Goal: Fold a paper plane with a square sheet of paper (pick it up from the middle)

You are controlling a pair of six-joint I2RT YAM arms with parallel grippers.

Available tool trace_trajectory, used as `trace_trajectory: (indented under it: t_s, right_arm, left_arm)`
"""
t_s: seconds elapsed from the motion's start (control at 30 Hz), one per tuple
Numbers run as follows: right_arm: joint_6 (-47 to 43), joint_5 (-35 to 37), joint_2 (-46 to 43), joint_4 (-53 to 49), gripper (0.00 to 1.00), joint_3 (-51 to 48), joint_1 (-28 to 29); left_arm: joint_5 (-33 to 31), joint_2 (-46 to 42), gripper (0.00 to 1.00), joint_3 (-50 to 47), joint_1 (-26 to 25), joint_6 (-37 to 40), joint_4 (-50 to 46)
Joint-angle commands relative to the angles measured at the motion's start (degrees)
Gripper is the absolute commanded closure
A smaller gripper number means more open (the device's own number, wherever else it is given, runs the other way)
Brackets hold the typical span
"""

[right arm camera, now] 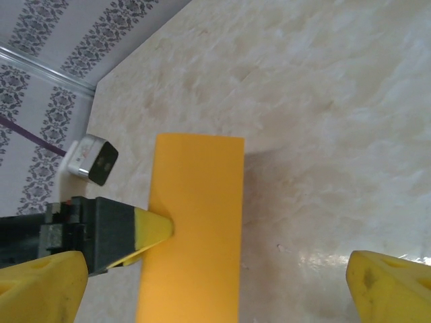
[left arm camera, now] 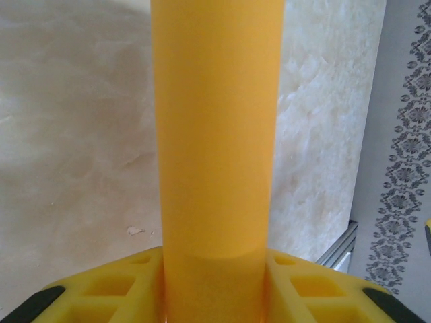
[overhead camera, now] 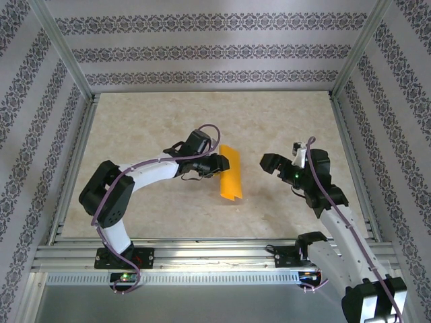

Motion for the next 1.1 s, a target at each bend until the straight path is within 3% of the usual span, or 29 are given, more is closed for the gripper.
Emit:
trace_trajectory:
  t_s: [0.0, 0.27, 0.5, 1.07]
  right_arm:
    - [4.90, -0.98, 1.27, 1.36, 0.02, -0.92, -0.13]
    - [4.63, 0.96, 2.97, -0.75, 0.03, -2.54, -0.11]
    - [3.41, -1.93, 6.72, 0.67, 0.07, -3.46, 0.88]
    - [1.08, -1.81, 10.82, 1.72, 0.05, -2.01, 5.40]
  left_arm:
    - [1.35, 0.09, 0.63, -3.17, 0.56, -5.08, 8.36]
    - [1.34, 2.14, 0.64, -5.62, 0.82, -5.69, 10.60]
    - [0.90, 3.03, 0.63, -7.27, 2.12, -3.84, 10.93]
    - [0.65, 5.53, 0.63, -4.83, 4.52, 4.38, 4.21]
